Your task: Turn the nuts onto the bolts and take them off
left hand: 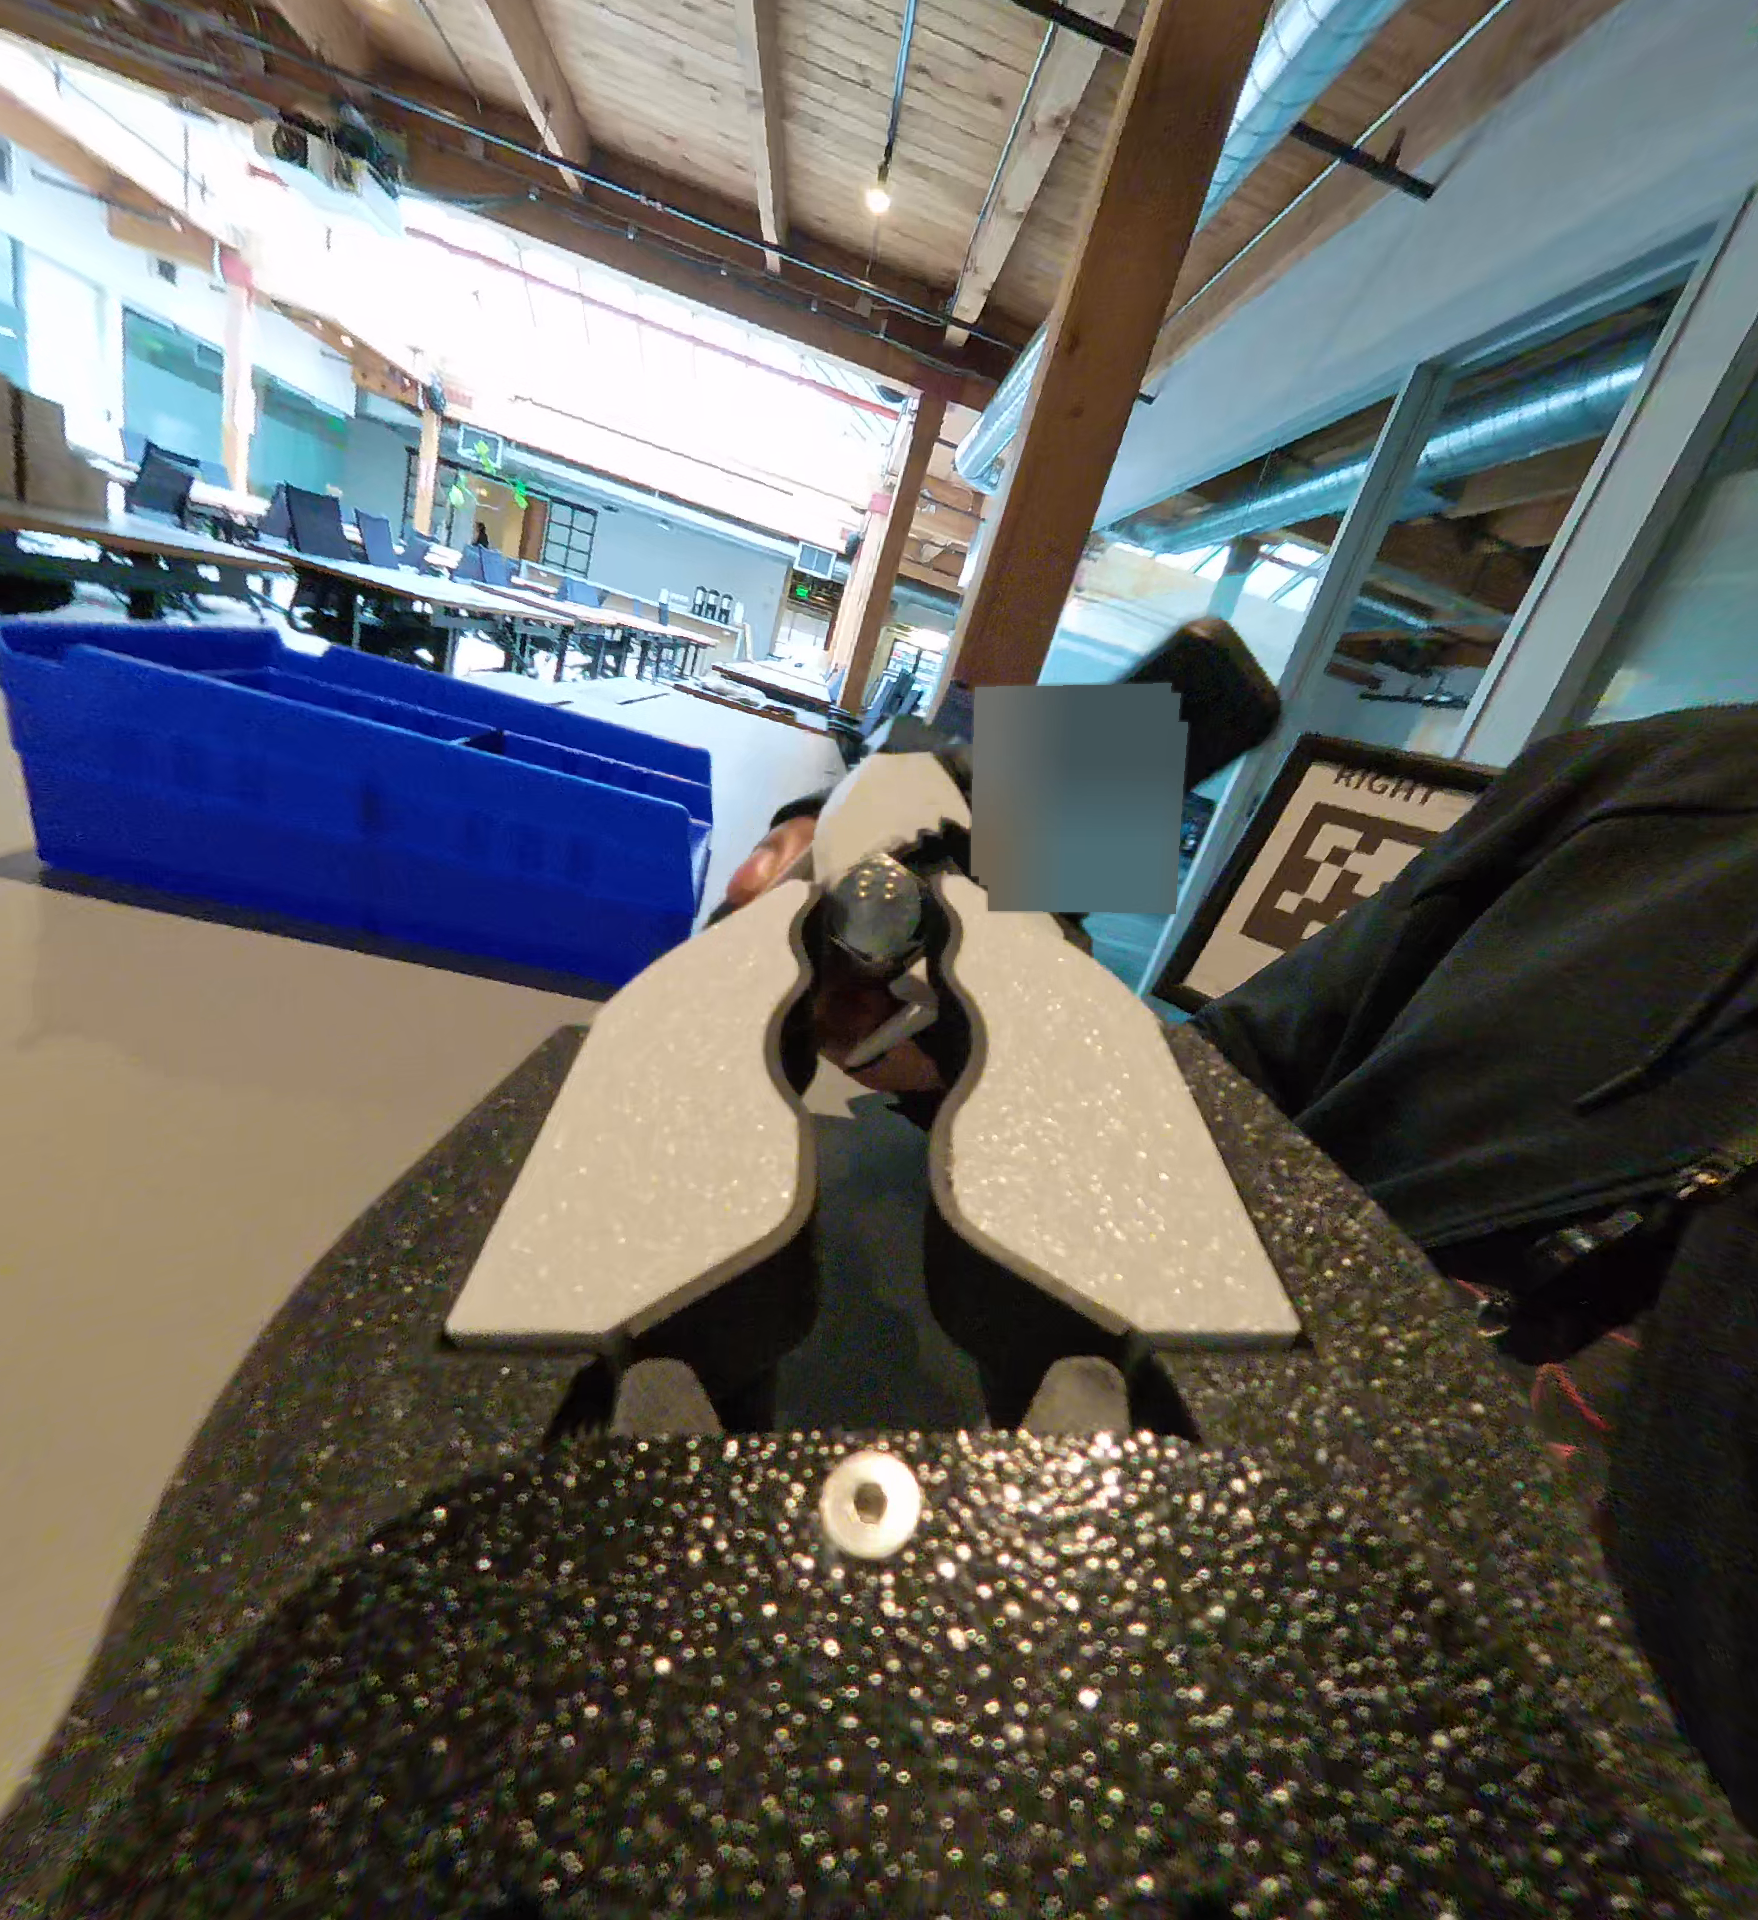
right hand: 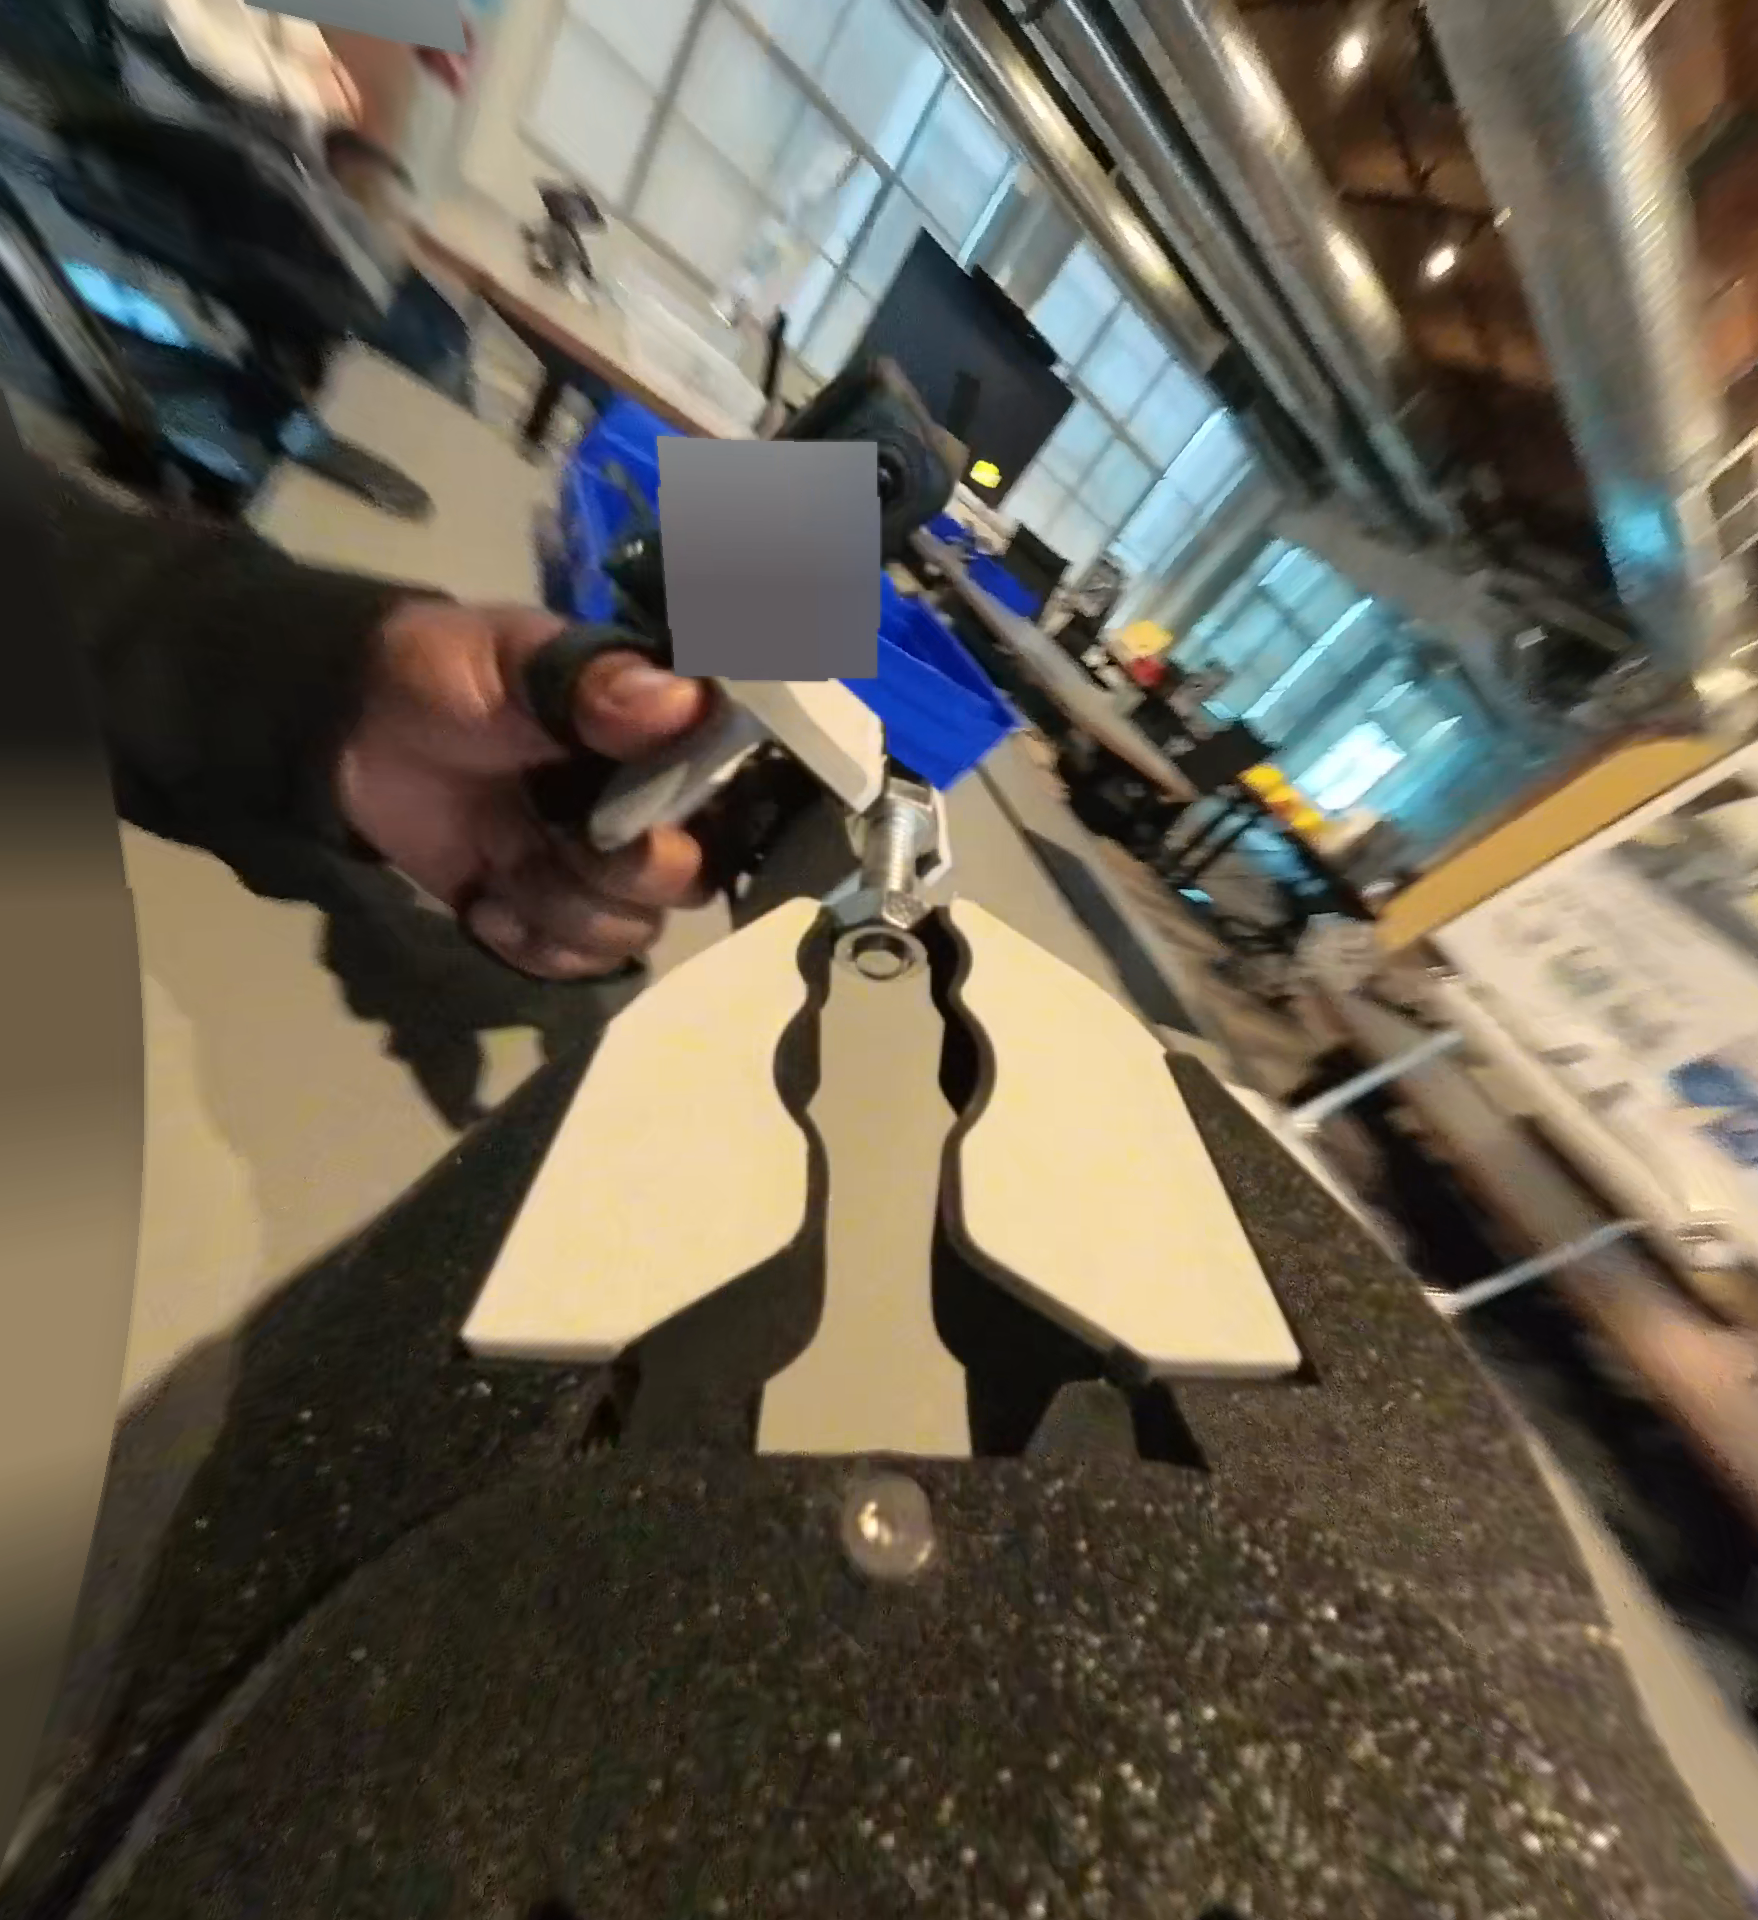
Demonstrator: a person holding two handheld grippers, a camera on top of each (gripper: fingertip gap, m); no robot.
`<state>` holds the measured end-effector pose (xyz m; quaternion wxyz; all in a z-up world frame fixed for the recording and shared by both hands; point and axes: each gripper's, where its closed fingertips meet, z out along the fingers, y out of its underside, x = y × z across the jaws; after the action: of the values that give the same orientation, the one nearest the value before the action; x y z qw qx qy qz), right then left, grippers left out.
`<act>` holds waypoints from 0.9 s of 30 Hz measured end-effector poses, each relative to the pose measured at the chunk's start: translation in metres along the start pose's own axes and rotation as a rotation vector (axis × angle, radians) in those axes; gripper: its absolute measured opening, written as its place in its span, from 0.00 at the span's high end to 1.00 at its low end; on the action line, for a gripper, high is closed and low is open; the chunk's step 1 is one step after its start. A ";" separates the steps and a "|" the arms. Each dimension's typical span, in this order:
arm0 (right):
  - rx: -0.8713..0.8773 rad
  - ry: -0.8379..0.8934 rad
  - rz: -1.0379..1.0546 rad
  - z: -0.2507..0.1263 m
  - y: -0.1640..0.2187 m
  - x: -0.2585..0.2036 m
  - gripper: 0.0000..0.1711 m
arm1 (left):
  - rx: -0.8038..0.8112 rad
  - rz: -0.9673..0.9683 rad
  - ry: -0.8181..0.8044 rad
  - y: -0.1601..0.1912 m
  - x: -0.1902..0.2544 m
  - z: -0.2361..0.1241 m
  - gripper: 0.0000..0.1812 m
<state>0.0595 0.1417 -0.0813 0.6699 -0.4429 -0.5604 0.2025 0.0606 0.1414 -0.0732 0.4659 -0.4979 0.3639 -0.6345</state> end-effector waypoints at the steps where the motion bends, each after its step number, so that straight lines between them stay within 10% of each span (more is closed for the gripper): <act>1: -0.019 0.035 -0.083 0.000 0.001 0.000 0.89 | 0.000 -0.020 0.006 0.001 -0.001 0.000 0.91; 5: -0.004 0.076 -0.150 0.000 -0.002 0.000 0.88 | 0.004 0.002 0.006 -0.001 0.001 0.000 0.91; 18: 0.250 -0.298 0.633 -0.009 -0.022 0.003 0.78 | 0.044 0.192 -0.018 -0.014 0.013 -0.001 0.91; 27: 0.122 -0.250 0.483 -0.001 -0.008 -0.005 0.90 | -0.002 0.177 -0.043 -0.007 0.007 0.000 0.91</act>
<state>0.0574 0.1331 -0.0781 0.5531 -0.4943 -0.5036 0.4429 0.0588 0.1369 -0.0649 0.5274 -0.4777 0.3970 -0.5797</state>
